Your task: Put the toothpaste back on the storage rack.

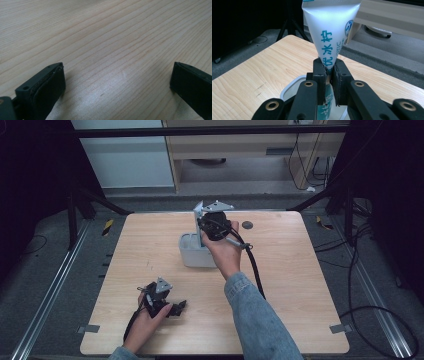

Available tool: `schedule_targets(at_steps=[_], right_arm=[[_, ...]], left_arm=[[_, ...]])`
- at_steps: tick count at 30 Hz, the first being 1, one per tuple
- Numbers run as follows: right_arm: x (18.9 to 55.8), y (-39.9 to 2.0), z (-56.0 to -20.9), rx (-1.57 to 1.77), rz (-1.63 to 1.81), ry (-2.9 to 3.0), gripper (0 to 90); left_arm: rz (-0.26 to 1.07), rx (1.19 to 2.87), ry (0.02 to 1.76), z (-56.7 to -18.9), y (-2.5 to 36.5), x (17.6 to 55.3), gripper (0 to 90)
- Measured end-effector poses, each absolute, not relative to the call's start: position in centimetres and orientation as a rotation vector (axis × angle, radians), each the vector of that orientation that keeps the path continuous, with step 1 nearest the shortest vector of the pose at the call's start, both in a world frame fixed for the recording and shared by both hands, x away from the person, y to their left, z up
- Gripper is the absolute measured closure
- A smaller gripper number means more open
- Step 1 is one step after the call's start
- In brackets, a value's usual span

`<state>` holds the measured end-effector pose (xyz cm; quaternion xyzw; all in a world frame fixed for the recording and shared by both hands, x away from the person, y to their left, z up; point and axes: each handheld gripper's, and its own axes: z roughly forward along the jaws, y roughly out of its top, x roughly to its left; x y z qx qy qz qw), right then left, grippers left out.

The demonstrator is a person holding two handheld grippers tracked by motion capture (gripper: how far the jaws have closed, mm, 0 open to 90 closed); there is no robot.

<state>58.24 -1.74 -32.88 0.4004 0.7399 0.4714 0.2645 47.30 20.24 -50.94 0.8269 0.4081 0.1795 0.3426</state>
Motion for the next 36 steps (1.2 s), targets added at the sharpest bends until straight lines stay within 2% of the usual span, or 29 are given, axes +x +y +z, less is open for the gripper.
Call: schedule_targets(at_steps=[25, 36], right_arm=[[58.9, -1.5, -36.9, 1.152, 1.218, 2.04, 81.8], [59.1, -1.3, -37.6, 1.146, 1.197, 2.061, 81.6]], left_arm=[[0.467, 2.151, 1.06, -50.9, 20.2, 47.3, 0.0], [0.467, 2.149, 1.063, -50.9, 20.2, 47.3, 0.0]])
